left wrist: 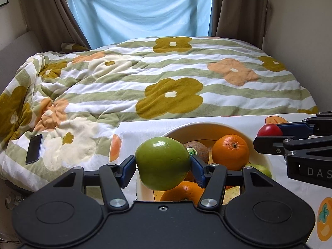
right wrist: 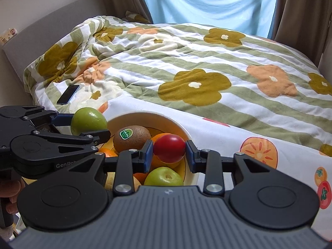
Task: Organize fruits
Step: 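Carry the green apple and red tomato into the white bowl and open both tools, then move both tools back toward the last tomato and small orange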
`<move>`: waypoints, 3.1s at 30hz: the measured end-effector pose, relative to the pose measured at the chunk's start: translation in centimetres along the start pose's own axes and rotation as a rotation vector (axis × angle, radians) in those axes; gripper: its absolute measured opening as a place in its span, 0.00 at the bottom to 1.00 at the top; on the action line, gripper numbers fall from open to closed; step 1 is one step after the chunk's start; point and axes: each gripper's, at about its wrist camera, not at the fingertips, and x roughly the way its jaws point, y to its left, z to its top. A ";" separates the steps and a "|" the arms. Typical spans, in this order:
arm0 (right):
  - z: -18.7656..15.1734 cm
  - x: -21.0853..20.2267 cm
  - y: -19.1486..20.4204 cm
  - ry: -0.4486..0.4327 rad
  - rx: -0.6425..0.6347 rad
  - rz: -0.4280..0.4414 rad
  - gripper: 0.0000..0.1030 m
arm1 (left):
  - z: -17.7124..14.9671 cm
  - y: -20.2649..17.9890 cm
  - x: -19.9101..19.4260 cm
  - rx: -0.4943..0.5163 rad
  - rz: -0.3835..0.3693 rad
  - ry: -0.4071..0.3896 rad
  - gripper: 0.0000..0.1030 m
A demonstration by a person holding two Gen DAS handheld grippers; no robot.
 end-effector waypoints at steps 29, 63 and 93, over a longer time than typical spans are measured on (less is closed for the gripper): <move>1.0 2.9 1.8 0.040 -0.045 0.073 0.47 | -2.1 -0.7 -2.2 0.060 -0.038 -0.029 0.86; -0.3 -3.9 0.3 -0.070 0.007 0.055 1.00 | -2.6 -2.5 -6.5 0.048 0.008 -0.106 0.86; -14.5 -20.3 -20.9 -0.072 -0.022 -0.111 1.00 | -7.2 -26.4 -14.9 0.081 -0.073 -0.169 0.86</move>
